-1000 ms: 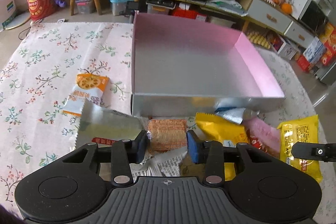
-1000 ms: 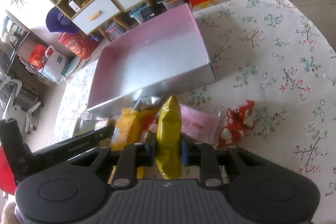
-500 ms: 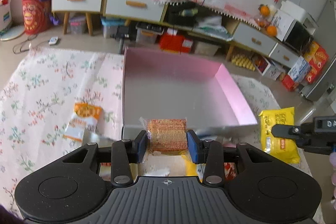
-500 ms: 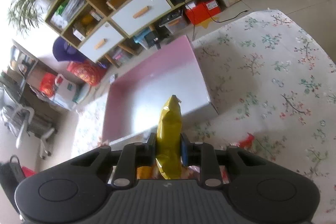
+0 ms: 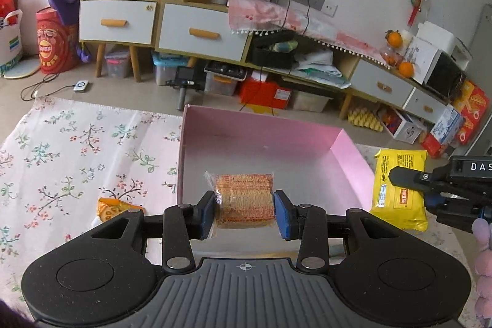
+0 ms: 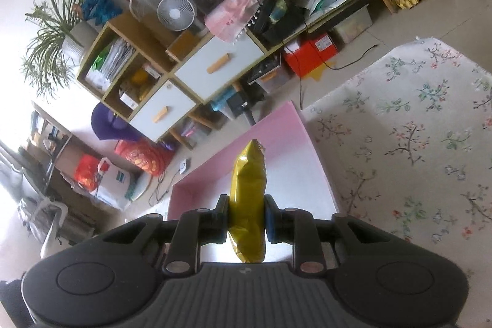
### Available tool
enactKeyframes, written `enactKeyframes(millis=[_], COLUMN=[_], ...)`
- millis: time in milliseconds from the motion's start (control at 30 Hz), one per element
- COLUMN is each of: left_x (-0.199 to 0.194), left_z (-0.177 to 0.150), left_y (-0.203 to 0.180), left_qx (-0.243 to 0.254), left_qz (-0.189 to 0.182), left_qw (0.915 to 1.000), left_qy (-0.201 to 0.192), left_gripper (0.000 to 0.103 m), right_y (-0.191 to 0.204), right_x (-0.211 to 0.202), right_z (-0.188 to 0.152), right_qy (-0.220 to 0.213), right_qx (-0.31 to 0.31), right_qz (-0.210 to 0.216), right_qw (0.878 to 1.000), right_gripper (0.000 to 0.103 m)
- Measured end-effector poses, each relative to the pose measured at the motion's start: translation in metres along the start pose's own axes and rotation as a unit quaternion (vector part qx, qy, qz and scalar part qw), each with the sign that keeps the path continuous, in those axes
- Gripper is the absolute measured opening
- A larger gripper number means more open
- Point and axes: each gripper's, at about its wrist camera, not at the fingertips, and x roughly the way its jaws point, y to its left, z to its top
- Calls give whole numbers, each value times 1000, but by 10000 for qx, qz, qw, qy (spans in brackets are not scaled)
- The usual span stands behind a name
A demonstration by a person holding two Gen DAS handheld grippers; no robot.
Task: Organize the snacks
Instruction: 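Carry both packets over the pink box and open both grippers inside it, then withdraw both tools from the box back to the snack pile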
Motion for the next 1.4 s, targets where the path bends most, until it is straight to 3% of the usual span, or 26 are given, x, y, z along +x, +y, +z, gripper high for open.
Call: enactKeyframes(millis=[267,333,367,433,467,733,833,1033,1167,1400], left_x=[10,10,10,9,8,-11,-24,-45,-62,-80], left_z=[-4,-4,-4,-4,-4,-6,-6,-9,-14,-35], left_y=[5,4,4,1,-1,-6,-4,-4,-1,9], left_qx=[153,202,254,336,378,518,504,493,450,263], left_qz=[84,78,49,85,74,107,108,235,301,308], left_qw=[9998,9998,9997,9994,9993,9983,9984,9973,9968,9966], left_qy=[-24,-40,-28,-14,-13,234,250,496,585,718], left_gripper=[38,40,44,58,67,78,87,88,94,98], right_y=[-7,-6,-6,-4,-3,6,13,24,27,21], right_x=[13,12,11,7,4,-9,-19,-38,-49,-70], right_z=[-7,-8,-8,-7,-7,-6,-9,-18,-27,-45], right_qy=[142,178,182,147,116,226,285,379,461,570], right_qx=[-134,-136,-128,-138,-166,-340,-517,-1005,-1219,-1371], right_qz=[-221,-256,-270,-253,-254,-280,-350,-505,-543,-576], right_qw=[9996,9994,9994,9995,9995,9988,9976,9929,9900,9872], right_gripper=[8,17,28,51,57,68,71,78,82,86])
